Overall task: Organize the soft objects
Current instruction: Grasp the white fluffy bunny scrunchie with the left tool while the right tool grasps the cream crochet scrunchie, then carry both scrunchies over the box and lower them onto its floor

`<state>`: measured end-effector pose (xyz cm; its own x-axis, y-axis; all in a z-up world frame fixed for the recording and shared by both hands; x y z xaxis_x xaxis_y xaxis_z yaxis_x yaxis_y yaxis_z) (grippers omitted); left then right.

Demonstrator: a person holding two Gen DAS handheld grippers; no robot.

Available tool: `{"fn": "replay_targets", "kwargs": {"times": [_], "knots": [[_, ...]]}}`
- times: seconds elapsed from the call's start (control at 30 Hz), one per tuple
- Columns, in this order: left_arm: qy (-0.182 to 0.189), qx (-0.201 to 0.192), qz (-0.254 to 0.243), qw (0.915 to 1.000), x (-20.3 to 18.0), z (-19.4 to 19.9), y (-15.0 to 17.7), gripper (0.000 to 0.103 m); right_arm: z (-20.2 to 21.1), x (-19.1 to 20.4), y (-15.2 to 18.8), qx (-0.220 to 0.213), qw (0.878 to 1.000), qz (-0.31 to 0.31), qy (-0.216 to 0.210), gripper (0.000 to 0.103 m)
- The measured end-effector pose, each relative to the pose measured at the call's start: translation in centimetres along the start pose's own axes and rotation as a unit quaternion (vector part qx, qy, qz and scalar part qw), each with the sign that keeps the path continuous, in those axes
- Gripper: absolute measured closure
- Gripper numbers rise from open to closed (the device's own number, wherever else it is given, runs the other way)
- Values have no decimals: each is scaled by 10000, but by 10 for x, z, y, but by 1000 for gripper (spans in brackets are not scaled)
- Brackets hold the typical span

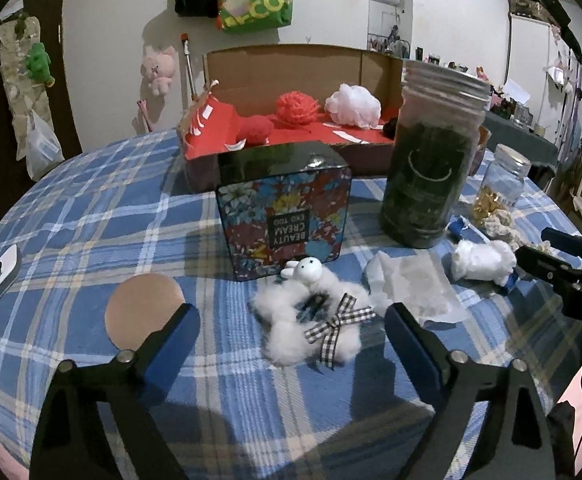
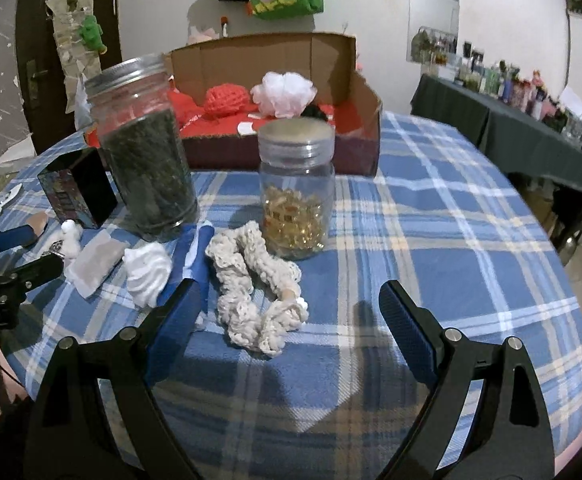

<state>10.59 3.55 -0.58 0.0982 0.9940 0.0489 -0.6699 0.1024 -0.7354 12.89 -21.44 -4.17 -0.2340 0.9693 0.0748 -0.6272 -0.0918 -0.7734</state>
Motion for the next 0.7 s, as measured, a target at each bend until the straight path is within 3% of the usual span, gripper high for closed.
{"fn": "replay_targets", "kwargs": {"times": [0.1, 0.13, 0.2, 0.27, 0.3, 0.57, 0.7], "knots": [[82, 97, -47, 9999, -1, -5, -1, 27, -1, -1, -2, 8, 9999, -50, -130, 15], [129, 123, -56, 9998, -2, -7, -1, 34, -1, -1, -2, 26, 9998, -58, -192, 21], [271, 116, -84, 9995, -3, -7, -2, 43, -6, 0, -1, 146, 9991, -97, -397, 39], [325, 116, -129, 9993, -4, -6, -2, 46, -10, 1, 0, 253, 9975, -182, -635, 64], [353, 122, -141, 9992, -4, -5, -2, 47, -10, 2, 0, 244, 9973, -194, -671, 68], [504, -96, -256, 9984, 1, 25, -14, 47, 10, 1, -6, 86, 9960, -208, -868, 72], [842, -232, -321, 9957, -5, 37, -22, 47, 16, 4, -11, 77, 9939, -212, -1082, 72]]}}
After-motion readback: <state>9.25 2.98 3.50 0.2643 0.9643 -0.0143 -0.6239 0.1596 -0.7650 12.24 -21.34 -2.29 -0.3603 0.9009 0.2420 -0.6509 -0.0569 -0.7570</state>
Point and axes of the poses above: each gripper's, at about its wrist camera, not at the fingertips, and z roughly against the way its jaws point, x to its left, y to its underside, the point moved 5 cm from there along -z, roughly the way its jaws point, and after that the axes turned 4 degrees about -y, right-handed, at the moved point
